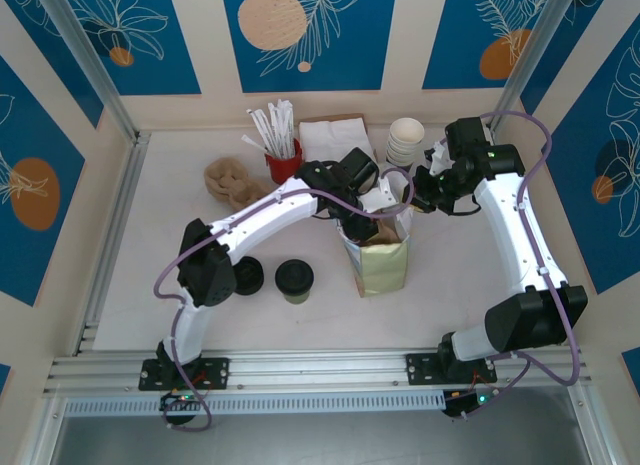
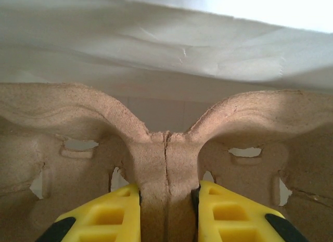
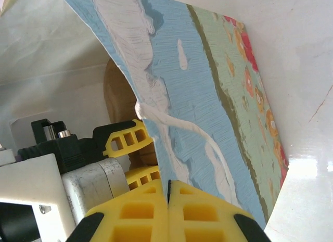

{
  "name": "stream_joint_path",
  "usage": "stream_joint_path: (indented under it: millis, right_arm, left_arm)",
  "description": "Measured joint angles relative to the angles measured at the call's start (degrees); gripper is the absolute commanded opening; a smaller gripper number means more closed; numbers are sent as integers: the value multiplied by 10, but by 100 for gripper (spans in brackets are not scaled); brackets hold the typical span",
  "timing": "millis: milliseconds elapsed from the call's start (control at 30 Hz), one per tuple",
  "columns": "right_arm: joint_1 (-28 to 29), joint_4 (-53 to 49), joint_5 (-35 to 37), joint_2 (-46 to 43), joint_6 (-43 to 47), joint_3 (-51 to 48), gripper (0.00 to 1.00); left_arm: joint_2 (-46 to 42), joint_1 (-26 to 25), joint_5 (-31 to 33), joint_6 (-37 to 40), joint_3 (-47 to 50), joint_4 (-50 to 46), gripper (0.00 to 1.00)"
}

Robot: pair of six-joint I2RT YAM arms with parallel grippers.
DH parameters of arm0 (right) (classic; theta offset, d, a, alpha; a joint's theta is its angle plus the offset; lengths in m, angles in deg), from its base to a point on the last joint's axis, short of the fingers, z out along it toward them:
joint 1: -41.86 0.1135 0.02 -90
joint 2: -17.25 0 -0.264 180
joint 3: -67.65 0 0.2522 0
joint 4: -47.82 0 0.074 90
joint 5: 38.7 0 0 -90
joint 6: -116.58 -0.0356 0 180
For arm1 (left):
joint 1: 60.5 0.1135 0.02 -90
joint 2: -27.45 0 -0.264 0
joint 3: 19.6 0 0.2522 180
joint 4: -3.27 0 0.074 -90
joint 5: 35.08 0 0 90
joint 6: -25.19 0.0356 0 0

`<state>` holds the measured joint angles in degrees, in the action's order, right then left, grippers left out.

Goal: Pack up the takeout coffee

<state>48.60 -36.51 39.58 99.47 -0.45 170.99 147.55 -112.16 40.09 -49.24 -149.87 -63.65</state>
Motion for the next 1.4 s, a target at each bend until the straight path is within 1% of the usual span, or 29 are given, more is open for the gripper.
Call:
stream_joint_path:
  millis: [200,533,1033,1267,1333,1367,1400]
  right_arm:
    - [2,-9,17,0,6,0,0]
    - [-3,-15,28,-14,12,-2,0]
    - [-38,-4,-7,-30,-4,-33,0]
    - [-55,-3,-17,-38,-8,-42,0]
    - [-58,-4,-18,-38,-8,-42,0]
    - [-59,-4,-18,-38,-8,-42,0]
    - [-60,-4,-19,-38,-8,-42,0]
  left_arm:
    - [1,-3,-3,-1,15,18,20]
    - [1,-9,-35,-2,46,76,22]
    - [1,-11,-64,-2,61,123,22]
    - [0,-11,-77,-6,85,168,22]
    - [0,-11,-77,-7,85,173,25]
    - [0,-11,-77,-6,85,175,29]
    - [0,-11,-77,-7,85,174,36]
